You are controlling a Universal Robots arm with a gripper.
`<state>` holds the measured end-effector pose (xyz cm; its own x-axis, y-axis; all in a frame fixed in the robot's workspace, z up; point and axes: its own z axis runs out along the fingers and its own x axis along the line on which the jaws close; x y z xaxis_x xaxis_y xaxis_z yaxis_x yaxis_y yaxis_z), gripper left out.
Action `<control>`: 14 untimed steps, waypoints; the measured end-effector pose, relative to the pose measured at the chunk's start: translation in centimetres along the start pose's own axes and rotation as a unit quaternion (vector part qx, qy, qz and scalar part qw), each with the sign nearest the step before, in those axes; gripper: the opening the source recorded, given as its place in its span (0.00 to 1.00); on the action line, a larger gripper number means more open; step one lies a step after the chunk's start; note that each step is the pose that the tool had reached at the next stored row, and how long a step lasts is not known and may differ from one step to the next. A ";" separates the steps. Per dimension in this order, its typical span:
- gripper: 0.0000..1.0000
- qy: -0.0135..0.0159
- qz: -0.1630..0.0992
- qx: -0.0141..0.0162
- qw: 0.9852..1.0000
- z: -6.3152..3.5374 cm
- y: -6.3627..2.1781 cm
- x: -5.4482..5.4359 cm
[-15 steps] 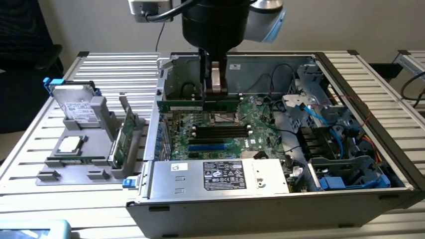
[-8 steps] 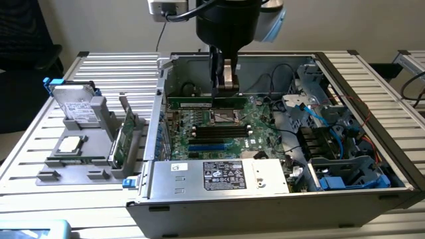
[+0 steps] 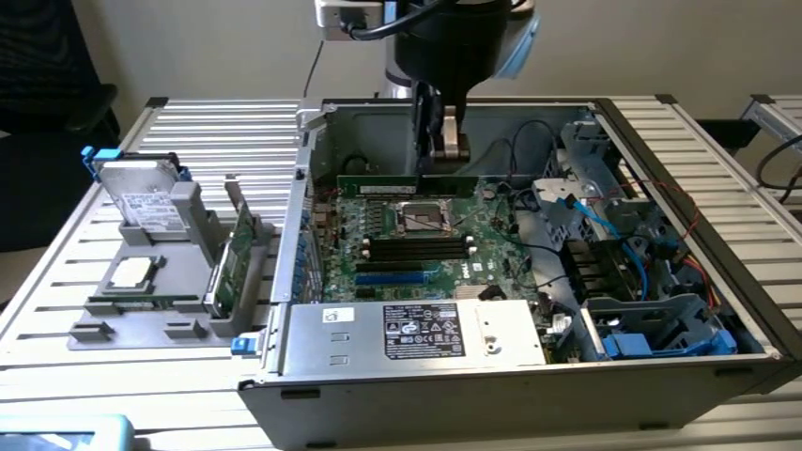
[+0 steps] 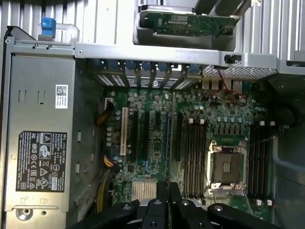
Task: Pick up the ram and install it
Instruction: 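Pick up the ram and move it above insertion slot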
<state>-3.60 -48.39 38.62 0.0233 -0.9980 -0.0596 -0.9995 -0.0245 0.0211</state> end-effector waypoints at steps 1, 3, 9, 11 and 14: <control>0.13 0.000 0.000 0.000 1.000 0.10 -0.27 -0.2; 0.13 0.000 0.000 0.000 1.000 0.30 -0.76 -0.7; 0.13 0.000 0.000 0.002 1.000 0.91 -1.68 -3.0; 0.13 0.000 0.000 0.003 1.000 1.11 -1.88 -3.9; 0.13 0.000 -0.001 0.005 1.000 1.39 -2.11 -5.2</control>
<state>-1.64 -43.04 37.49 0.0244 -0.9980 -0.0586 -0.9996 -0.0250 0.0103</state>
